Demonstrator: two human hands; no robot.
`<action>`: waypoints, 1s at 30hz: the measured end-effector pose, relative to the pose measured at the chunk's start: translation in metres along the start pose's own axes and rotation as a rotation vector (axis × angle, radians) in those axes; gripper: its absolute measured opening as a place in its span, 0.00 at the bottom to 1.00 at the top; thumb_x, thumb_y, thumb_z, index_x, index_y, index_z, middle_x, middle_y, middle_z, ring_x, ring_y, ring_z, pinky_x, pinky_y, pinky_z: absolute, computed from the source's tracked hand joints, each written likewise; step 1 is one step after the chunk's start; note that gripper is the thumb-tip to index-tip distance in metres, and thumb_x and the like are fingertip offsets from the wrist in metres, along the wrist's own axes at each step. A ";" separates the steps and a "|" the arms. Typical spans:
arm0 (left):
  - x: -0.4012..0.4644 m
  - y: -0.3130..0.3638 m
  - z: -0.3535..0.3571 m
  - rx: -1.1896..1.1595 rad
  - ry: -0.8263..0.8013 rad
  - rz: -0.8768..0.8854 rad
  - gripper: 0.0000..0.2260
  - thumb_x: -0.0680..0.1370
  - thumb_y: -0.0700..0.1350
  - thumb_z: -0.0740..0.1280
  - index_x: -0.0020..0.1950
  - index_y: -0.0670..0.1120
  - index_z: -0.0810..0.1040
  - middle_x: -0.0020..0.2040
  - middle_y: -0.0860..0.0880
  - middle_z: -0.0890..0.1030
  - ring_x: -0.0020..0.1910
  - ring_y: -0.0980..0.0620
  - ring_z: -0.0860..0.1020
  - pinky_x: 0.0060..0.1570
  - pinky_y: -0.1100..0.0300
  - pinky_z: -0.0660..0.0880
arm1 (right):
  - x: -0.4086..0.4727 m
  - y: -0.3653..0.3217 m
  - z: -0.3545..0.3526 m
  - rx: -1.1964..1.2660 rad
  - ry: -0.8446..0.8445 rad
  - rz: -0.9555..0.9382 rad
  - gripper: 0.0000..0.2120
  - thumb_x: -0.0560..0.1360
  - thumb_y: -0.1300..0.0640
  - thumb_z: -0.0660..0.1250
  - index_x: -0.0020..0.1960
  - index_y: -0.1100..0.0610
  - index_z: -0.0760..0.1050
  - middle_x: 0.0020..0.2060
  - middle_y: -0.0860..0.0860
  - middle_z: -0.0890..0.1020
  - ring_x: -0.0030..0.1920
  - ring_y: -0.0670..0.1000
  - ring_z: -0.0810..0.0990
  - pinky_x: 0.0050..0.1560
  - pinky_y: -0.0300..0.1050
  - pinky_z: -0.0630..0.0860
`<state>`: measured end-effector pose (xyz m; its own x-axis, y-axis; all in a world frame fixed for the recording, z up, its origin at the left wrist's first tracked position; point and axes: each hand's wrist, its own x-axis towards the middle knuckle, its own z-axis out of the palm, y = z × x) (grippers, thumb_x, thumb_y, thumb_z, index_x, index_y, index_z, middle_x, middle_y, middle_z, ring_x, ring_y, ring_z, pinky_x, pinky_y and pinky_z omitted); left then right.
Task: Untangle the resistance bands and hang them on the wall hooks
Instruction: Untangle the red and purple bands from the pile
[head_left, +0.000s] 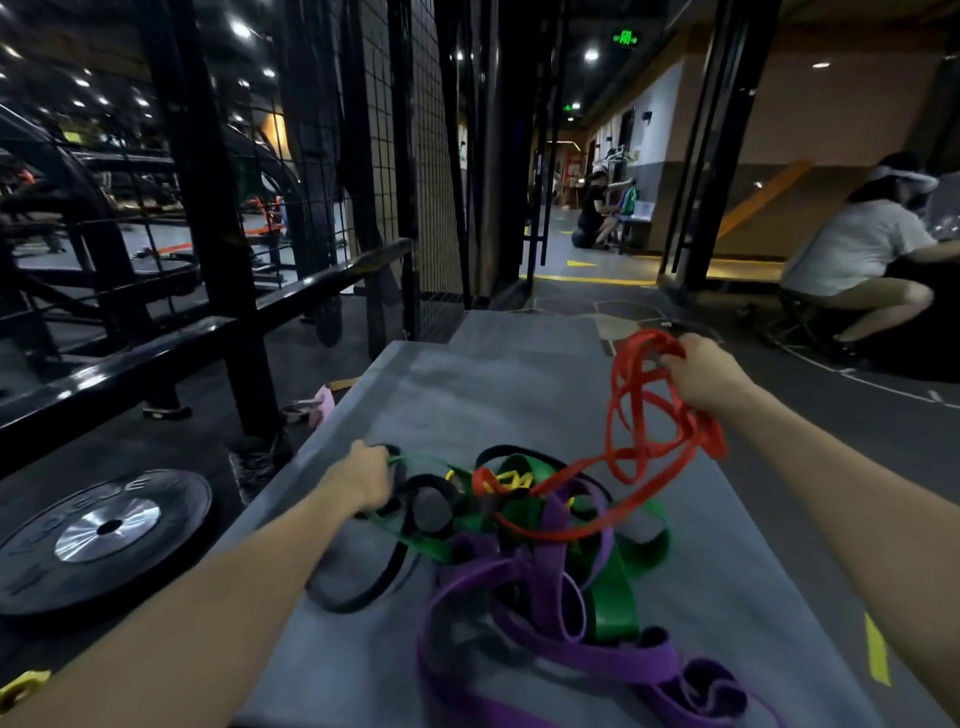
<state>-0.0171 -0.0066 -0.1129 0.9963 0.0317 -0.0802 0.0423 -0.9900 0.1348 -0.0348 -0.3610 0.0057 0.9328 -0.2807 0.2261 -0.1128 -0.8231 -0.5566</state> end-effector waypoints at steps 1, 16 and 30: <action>-0.003 0.008 -0.001 0.008 0.026 0.002 0.15 0.76 0.45 0.61 0.62 0.43 0.71 0.64 0.41 0.68 0.62 0.40 0.71 0.60 0.48 0.71 | -0.001 -0.004 0.005 0.003 -0.012 -0.012 0.13 0.79 0.58 0.58 0.58 0.65 0.71 0.56 0.65 0.77 0.57 0.65 0.75 0.51 0.49 0.70; -0.028 0.111 0.014 -0.207 -0.098 0.580 0.18 0.74 0.46 0.69 0.62 0.42 0.73 0.58 0.42 0.76 0.57 0.45 0.76 0.47 0.62 0.68 | -0.007 -0.024 -0.044 0.395 0.065 -0.072 0.14 0.80 0.62 0.57 0.36 0.57 0.67 0.29 0.53 0.69 0.27 0.51 0.68 0.28 0.44 0.67; -0.025 0.078 -0.109 -1.423 -0.188 0.269 0.09 0.80 0.37 0.59 0.42 0.45 0.75 0.31 0.52 0.80 0.32 0.59 0.78 0.31 0.66 0.72 | 0.000 -0.025 -0.003 0.585 -0.060 -0.017 0.06 0.79 0.59 0.60 0.45 0.60 0.71 0.33 0.54 0.74 0.29 0.51 0.73 0.27 0.43 0.73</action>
<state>-0.0301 -0.0699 0.0073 0.9664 -0.2571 -0.0055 0.0084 0.0101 0.9999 -0.0329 -0.3418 0.0226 0.9525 -0.2275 0.2022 0.0936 -0.4132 -0.9058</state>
